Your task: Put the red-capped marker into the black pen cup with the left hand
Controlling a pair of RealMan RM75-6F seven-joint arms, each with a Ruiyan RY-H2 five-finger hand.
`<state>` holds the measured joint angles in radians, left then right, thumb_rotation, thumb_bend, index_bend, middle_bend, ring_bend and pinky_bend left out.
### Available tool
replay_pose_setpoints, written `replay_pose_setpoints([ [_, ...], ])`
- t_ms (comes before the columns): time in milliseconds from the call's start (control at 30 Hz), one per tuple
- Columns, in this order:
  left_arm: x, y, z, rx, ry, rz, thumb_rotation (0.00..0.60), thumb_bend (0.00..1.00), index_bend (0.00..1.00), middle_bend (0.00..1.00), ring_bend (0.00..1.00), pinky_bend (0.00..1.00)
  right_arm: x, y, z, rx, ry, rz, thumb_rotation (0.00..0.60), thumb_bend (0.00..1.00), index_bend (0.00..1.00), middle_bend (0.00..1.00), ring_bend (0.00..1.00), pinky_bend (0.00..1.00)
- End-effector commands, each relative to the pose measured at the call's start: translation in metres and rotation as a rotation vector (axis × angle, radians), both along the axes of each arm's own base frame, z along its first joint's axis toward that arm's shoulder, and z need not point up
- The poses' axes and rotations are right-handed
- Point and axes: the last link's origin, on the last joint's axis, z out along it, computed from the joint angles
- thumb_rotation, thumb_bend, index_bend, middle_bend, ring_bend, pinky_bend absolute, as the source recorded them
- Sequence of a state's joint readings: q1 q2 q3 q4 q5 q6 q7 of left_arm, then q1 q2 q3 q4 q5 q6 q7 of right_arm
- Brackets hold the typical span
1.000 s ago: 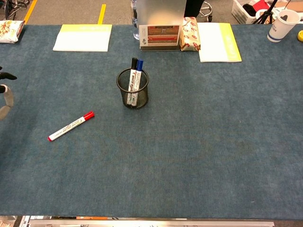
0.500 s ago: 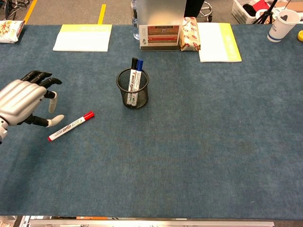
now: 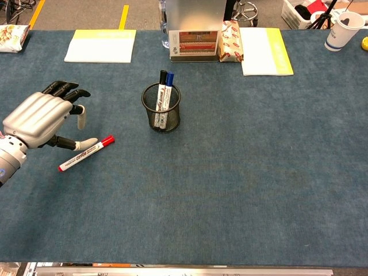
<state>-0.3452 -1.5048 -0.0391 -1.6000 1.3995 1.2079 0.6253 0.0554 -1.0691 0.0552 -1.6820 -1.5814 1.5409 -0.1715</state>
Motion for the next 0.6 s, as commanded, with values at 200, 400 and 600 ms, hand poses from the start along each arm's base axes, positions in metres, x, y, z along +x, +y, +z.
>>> replay_pose_setpoints([
  [200,0.003,0.0,-0.007,-0.016,-0.008,-0.01,0.262,0.17,0.42,0.09,0.0,0.0,0.0,0.0,0.001,-0.002,-0.003,0.002,0.6,0.0,0.47,0.31,0.25,0.46],
  [400,0.003,0.002,-0.01,-0.015,-0.001,0.004,0.324,0.17,0.4,0.07,0.0,0.0,-0.001,-0.001,0.0,0.001,0.001,-0.002,0.6,0.0,0.47,0.31,0.25,0.46],
  [600,0.002,0.002,-0.017,-0.023,-0.008,0.021,0.324,0.17,0.4,0.07,0.0,0.0,-0.001,-0.001,0.001,0.001,0.002,-0.003,0.6,0.0,0.47,0.31,0.25,0.46],
])
